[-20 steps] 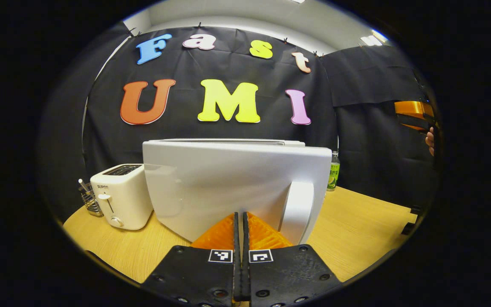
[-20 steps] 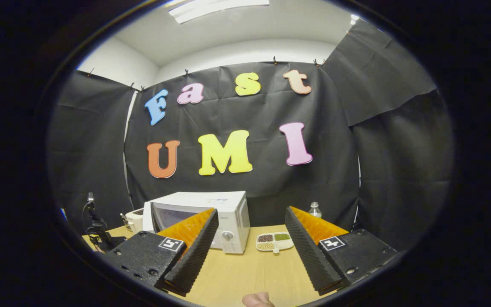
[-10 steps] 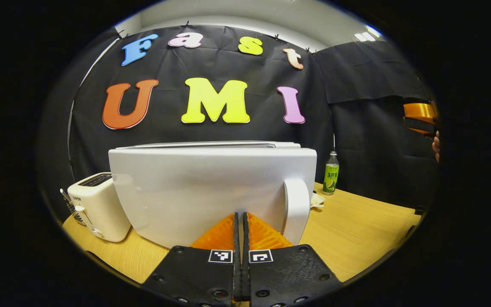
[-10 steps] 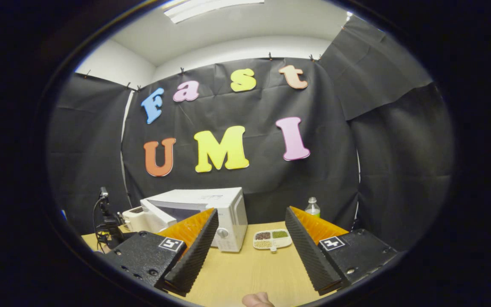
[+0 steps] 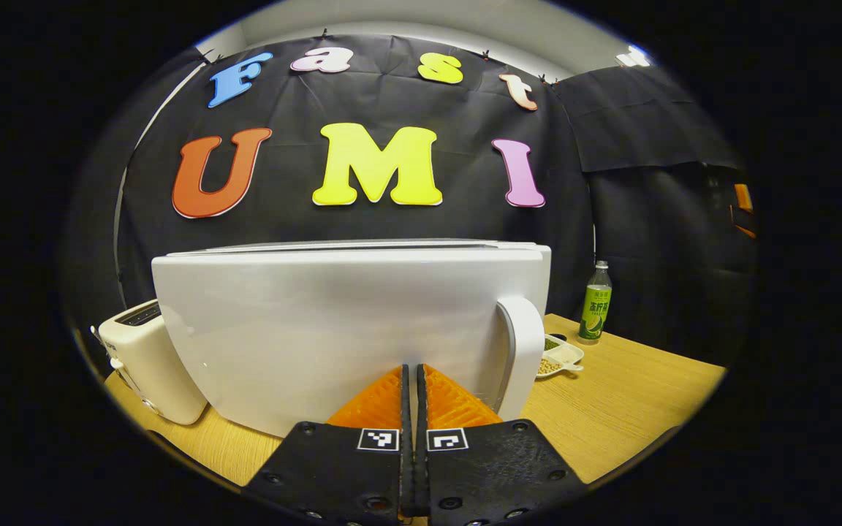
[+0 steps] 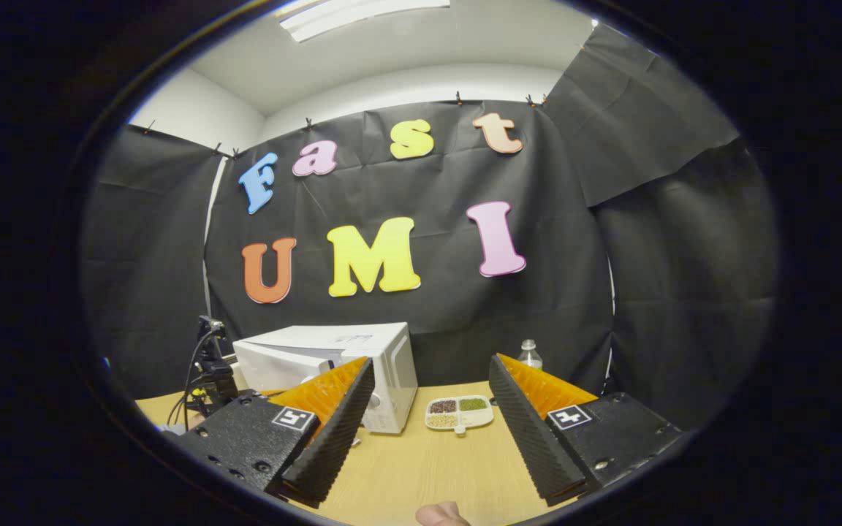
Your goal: Open the microwave oven with the left hand, put the food in, and close the microwave oven.
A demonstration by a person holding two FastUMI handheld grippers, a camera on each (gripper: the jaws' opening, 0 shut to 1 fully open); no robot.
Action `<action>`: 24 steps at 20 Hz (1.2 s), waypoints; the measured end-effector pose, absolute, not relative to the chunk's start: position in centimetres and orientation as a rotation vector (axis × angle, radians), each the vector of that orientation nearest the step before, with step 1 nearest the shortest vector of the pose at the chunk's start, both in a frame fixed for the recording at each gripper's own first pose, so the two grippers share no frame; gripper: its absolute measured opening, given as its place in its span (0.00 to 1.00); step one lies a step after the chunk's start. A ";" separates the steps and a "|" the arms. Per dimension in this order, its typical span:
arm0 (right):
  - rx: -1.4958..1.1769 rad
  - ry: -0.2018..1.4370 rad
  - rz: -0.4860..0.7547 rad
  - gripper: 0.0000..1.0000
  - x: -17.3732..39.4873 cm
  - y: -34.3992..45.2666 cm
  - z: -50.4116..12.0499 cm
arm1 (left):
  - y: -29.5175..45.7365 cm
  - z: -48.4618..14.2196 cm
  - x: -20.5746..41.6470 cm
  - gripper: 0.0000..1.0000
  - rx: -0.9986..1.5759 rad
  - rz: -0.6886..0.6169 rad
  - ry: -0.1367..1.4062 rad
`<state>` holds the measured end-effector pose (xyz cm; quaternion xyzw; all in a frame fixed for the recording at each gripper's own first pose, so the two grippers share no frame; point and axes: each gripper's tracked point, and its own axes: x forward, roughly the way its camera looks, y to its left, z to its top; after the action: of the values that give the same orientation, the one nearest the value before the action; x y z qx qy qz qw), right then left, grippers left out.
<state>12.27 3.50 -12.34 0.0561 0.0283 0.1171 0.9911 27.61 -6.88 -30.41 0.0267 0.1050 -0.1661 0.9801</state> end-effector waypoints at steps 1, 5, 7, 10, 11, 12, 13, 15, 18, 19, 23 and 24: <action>0.113 0.066 0.232 1.00 12.4 3.4 -12.6 | -7.1 -30.4 28.3 0.00 0.048 -0.327 0.212; 0.097 0.087 0.221 1.00 12.5 2.7 -13.5 | -7.5 -30.7 30.3 0.00 0.033 -0.282 0.226; 0.100 0.091 0.227 1.00 12.2 2.5 -13.7 | -7.3 -30.6 30.7 0.00 0.043 -0.266 0.221; 0.096 0.089 0.217 1.00 11.4 1.7 -13.6 | -7.3 -30.5 30.7 0.00 0.040 -0.263 0.230; 0.093 0.088 0.213 1.00 11.0 1.7 -13.6 | -7.4 -30.4 30.6 0.00 0.039 -0.259 0.237; 0.091 0.091 0.214 0.91 10.6 1.8 -13.5 | -7.4 -30.4 30.7 0.00 0.048 -0.259 0.249; 0.097 0.091 0.217 0.91 10.2 2.0 -13.6 | -7.5 -30.4 31.0 0.00 0.057 -0.259 0.254; 0.113 0.096 0.220 1.00 9.5 2.4 -13.5 | -7.6 -30.5 31.3 0.00 0.038 -0.246 0.281; 0.111 0.112 0.210 1.00 8.6 2.7 -13.7 | -6.6 -30.1 30.9 0.00 0.057 -0.204 0.286; 0.107 0.119 0.206 1.00 8.3 2.8 -13.8 | -6.5 -29.8 30.2 0.00 0.057 -0.193 0.294; 0.102 0.142 0.198 1.00 7.3 3.4 -13.8 | -7.7 -26.2 26.2 0.43 0.033 -0.227 0.266; 0.100 0.148 0.197 1.00 7.0 3.5 -13.7 | -7.3 -25.3 25.0 0.66 0.043 -0.210 0.261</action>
<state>6.99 3.53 -13.74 0.0498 0.0737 0.0982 0.9912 25.01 -7.33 -25.30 0.0212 0.1301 -0.1047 0.9857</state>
